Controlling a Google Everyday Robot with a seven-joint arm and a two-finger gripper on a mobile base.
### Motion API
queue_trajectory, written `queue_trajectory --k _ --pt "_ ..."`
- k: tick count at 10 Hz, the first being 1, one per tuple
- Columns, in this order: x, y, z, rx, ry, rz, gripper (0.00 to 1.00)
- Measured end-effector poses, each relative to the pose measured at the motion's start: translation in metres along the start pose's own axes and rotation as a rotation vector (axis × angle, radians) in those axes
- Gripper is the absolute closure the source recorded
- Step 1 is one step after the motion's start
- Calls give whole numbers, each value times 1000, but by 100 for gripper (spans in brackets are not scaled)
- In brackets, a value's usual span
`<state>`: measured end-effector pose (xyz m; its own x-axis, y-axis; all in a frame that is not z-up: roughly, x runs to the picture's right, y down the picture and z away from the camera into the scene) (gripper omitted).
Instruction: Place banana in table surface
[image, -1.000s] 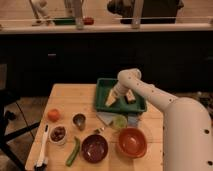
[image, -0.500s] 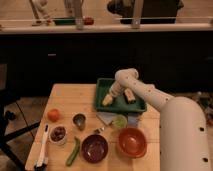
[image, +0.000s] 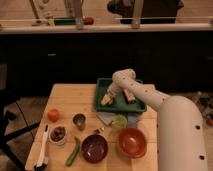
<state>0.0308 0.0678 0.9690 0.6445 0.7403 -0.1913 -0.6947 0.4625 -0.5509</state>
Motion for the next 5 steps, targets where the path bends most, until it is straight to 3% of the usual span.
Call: queue_trajectory --k 1,5 --pt "0 0 3 0 1 -2 23" --pt "1 2 5 6 -12 -20 60"
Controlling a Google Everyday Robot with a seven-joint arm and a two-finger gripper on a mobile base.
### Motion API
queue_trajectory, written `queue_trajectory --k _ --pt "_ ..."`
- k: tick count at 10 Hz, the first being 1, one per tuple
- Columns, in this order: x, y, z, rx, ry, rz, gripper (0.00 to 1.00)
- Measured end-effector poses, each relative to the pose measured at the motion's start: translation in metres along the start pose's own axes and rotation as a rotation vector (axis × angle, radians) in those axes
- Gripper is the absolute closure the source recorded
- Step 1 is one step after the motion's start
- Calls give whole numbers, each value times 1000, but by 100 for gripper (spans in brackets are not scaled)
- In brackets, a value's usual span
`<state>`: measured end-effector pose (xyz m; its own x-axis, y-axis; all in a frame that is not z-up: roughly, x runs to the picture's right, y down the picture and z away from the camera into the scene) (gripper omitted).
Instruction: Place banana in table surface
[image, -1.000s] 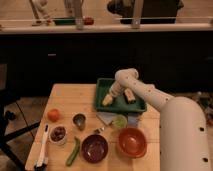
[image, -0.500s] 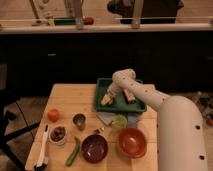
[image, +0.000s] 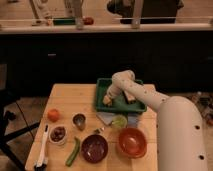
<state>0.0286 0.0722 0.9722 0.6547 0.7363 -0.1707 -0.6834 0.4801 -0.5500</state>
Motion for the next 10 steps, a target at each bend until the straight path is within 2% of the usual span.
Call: queue_trajectory --k 3,4,10 --pt "1 1 -4 7 -12 -16 92" --pt "1 1 -6 11 -14 -22 98" --pt "4 -2 -16 21 -21 -40 100"
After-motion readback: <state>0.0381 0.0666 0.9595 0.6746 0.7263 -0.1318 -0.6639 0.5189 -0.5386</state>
